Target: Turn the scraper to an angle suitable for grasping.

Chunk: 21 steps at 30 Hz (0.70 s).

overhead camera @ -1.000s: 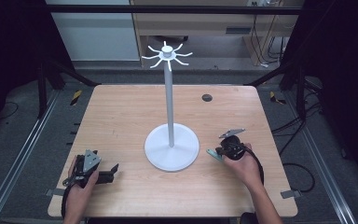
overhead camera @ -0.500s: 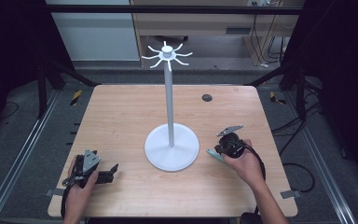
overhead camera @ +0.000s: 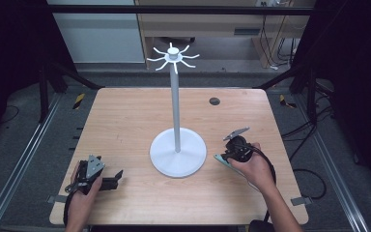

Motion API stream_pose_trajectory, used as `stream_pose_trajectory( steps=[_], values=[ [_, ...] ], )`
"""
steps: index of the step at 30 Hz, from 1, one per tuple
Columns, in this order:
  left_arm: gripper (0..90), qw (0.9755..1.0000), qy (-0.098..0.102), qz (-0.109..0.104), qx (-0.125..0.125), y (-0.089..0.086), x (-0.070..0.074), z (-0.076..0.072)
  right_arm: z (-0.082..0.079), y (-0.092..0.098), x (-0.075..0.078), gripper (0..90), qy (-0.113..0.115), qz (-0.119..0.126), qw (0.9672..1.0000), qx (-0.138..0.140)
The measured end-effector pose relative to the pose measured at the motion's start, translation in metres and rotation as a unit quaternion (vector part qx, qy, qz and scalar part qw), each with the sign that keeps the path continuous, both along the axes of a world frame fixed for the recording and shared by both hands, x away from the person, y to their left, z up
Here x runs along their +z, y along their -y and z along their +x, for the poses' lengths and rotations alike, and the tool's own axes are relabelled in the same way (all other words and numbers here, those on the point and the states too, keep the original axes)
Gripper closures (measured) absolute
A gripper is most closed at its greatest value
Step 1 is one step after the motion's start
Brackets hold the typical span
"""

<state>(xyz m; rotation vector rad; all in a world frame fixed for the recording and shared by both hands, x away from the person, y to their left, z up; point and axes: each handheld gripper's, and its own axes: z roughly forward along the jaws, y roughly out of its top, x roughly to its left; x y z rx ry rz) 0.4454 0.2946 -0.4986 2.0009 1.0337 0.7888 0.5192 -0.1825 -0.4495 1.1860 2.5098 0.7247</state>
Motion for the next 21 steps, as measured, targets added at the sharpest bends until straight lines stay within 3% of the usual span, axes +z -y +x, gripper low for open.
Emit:
stream_pose_trajectory(
  steps=[6,15,21],
  values=[
    [2.4,1.0000,0.003,0.004,0.002,0.000,0.000,0.000,0.001,-0.002,0.003,64.6,-0.012,0.005,0.9999,-0.001],
    [2.4,1.0000,0.002,0.004,0.003,0.000,0.000,0.000,0.006,-0.004,0.011,46.8,-0.026,-0.010,0.9995,0.015],
    [2.4,1.0000,0.003,0.002,0.004,-0.001,0.000,-0.001,0.008,-0.007,0.011,46.0,-0.033,-0.023,0.9990,0.019]
  ],
)
